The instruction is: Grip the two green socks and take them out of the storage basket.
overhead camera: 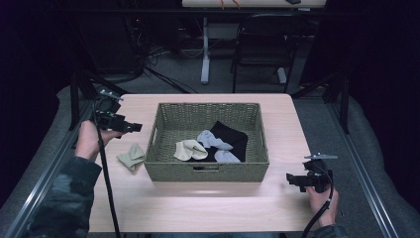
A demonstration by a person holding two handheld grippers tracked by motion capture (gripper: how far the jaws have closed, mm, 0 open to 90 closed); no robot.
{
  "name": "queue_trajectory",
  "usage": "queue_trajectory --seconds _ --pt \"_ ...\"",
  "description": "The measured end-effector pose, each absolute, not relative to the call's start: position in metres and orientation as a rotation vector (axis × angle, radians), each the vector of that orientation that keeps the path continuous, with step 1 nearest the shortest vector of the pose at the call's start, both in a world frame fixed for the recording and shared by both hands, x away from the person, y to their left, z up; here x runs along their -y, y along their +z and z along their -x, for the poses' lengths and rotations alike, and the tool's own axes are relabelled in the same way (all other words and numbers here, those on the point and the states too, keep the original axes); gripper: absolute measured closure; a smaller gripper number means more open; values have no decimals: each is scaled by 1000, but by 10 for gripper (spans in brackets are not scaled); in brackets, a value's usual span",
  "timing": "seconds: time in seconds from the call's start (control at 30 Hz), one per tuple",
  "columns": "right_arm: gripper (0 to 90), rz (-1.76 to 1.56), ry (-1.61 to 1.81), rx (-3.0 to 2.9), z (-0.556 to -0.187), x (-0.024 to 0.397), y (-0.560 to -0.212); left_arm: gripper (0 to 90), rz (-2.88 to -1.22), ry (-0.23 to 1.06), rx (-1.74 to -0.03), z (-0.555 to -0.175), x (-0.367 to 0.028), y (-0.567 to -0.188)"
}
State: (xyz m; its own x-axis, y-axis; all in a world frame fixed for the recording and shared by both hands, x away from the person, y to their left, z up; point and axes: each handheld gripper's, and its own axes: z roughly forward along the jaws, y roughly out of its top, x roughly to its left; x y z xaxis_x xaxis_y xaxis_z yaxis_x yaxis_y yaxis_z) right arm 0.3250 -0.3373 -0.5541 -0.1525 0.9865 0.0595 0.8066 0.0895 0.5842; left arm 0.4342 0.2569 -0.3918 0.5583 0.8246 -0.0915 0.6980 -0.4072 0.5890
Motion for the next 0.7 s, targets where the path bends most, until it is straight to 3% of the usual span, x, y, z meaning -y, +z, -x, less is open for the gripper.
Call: queue_trajectory --seconds 0.33,0.7 --pt "0 -1764 712 -2025 -325 337 -554 154 -2289 285 -1102 -450 -199 -389" --pt "0 -1766 717 -2027 -324 337 -554 153 -2387 223 -1015 -467 -147 -414"
